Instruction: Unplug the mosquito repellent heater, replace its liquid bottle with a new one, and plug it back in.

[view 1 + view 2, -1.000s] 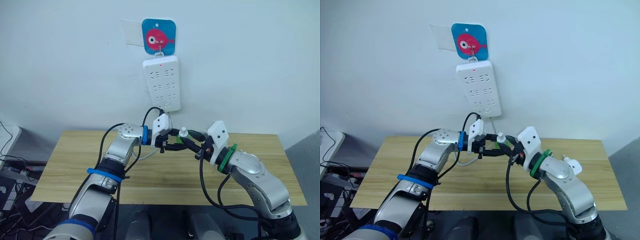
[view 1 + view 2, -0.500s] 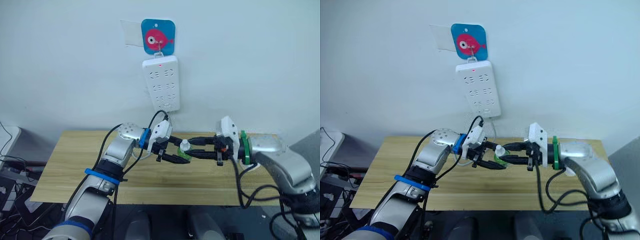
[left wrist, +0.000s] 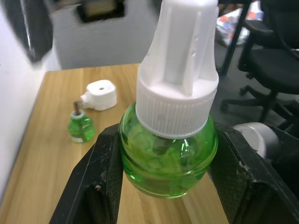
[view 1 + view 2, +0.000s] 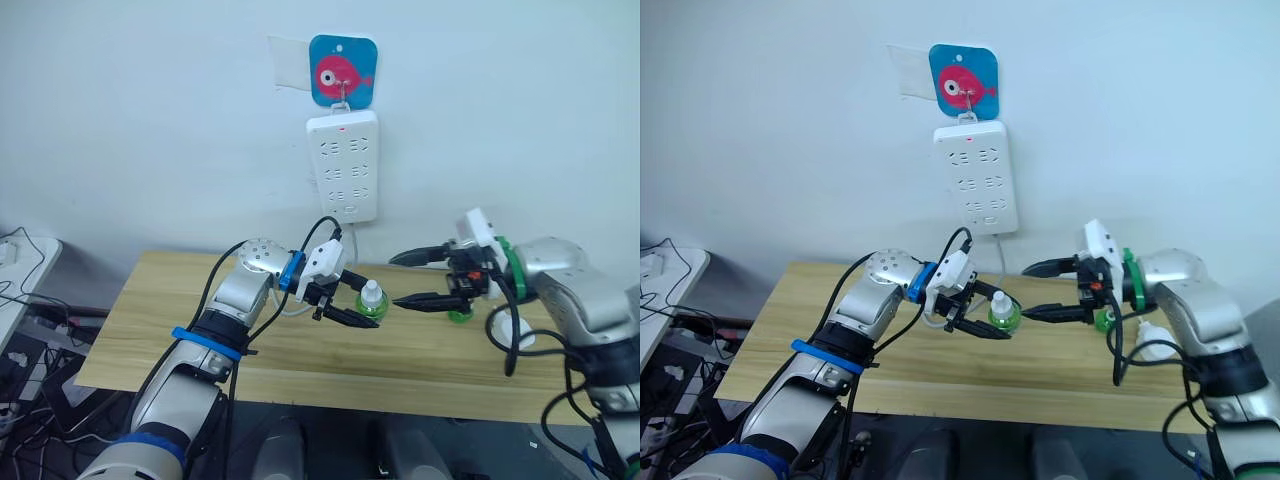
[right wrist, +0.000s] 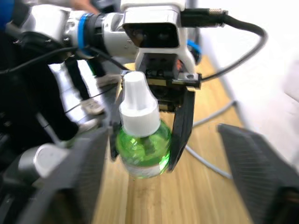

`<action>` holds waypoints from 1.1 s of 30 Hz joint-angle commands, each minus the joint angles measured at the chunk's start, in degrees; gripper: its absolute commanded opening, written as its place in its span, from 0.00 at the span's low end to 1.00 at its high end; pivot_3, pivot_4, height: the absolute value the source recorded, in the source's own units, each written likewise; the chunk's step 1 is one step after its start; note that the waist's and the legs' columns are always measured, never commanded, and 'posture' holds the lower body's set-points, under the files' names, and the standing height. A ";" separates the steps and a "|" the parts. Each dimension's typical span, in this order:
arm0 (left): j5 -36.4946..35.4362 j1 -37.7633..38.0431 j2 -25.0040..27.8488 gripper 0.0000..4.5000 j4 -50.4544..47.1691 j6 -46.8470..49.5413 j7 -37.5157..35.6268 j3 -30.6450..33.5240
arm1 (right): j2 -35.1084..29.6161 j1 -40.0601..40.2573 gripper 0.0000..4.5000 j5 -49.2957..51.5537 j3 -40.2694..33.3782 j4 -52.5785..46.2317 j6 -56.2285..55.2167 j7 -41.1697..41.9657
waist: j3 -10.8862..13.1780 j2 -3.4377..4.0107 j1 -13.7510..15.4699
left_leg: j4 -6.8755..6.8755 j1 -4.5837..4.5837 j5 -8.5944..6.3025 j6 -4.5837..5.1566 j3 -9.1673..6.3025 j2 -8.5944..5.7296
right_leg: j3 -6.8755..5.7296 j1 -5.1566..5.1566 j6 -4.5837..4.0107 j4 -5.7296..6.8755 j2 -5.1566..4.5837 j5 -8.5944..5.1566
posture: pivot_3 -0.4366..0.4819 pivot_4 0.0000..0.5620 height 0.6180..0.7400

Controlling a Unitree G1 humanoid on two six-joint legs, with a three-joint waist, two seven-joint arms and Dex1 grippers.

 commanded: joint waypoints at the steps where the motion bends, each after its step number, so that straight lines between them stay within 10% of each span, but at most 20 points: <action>1: -0.52 0.53 -1.09 0.49 -1.89 0.70 3.23 1.56 | 2.90 8.72 0.99 1.42 -3.41 -15.09 3.54 -12.62 | 0.00 0.00 -0.02 | 0.00 -0.02 0.00 0.00 -0.01 0.00 | 0.00 -0.02 0.00 0.01 0.00 0.00 | 0.46 0.35 1.00; 9: -0.24 1.02 -0.82 0.49 -2.62 1.30 5.74 1.66 | 16.56 13.58 0.99 -12.58 6.28 -24.61 6.03 -40.20 | 0.04 0.04 -1.53 | 0.04 0.15 0.02 -0.01 0.09 0.04 | 0.16 0.03 0.06 0.14 0.08 -0.02 | 0.46 0.38 1.00; 16: 0.15 -0.54 -1.30 0.49 -0.61 0.90 6.09 1.51 | 20.25 12.35 0.99 -16.91 10.63 -23.81 5.70 -44.80 | 0.06 0.04 -1.43 | -0.02 0.06 0.01 -0.01 0.08 0.03 | 0.13 0.00 0.01 0.03 0.07 -0.01 | 0.44 0.38 1.00; 27: 0.46 -0.82 -1.71 0.49 -0.30 0.68 6.10 1.72 | 19.88 18.71 0.28 -18.41 12.51 -24.72 0.65 -44.74 | 0.06 0.05 -1.45 | -0.02 0.07 0.01 0.00 0.06 0.03 | 0.10 0.00 0.02 0.04 0.07 -0.01 | 0.45 0.38 1.00; 33: 0.65 -0.38 -1.78 0.49 -0.57 0.44 5.69 1.68 | 19.06 20.40 0.24 -18.30 13.57 -24.69 -1.32 -43.02 | 0.07 0.04 -1.45 | -0.02 0.08 0.01 0.00 0.07 0.03 | 0.12 0.00 0.02 0.05 0.07 -0.01 | 0.46 0.38 1.00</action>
